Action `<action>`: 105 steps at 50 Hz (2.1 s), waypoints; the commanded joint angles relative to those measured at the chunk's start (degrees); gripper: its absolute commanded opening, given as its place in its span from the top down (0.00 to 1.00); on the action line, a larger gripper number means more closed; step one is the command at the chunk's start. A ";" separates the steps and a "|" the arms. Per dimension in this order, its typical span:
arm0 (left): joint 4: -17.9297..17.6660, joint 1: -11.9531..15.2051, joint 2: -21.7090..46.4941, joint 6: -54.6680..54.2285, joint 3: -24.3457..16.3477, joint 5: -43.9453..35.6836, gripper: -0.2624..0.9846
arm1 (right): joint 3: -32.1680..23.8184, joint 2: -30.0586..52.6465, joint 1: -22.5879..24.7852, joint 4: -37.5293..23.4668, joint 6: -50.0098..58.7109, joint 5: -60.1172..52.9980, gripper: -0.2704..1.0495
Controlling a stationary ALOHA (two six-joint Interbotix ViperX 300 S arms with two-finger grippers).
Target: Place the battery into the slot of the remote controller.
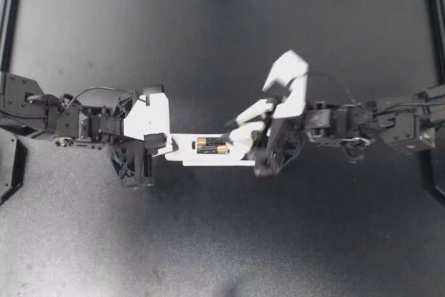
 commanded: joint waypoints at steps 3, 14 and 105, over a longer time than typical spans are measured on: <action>-0.18 0.18 -0.79 -0.09 -0.53 -0.18 0.92 | 1.05 -1.67 0.00 0.26 15.47 -1.58 0.55; -0.62 0.18 -1.05 -0.26 -0.09 0.18 0.92 | 2.02 -2.72 0.53 -0.44 30.85 0.18 0.71; -0.62 0.18 -0.62 -0.44 -0.44 0.09 0.92 | -8.17 3.25 0.18 -8.96 31.73 19.16 0.86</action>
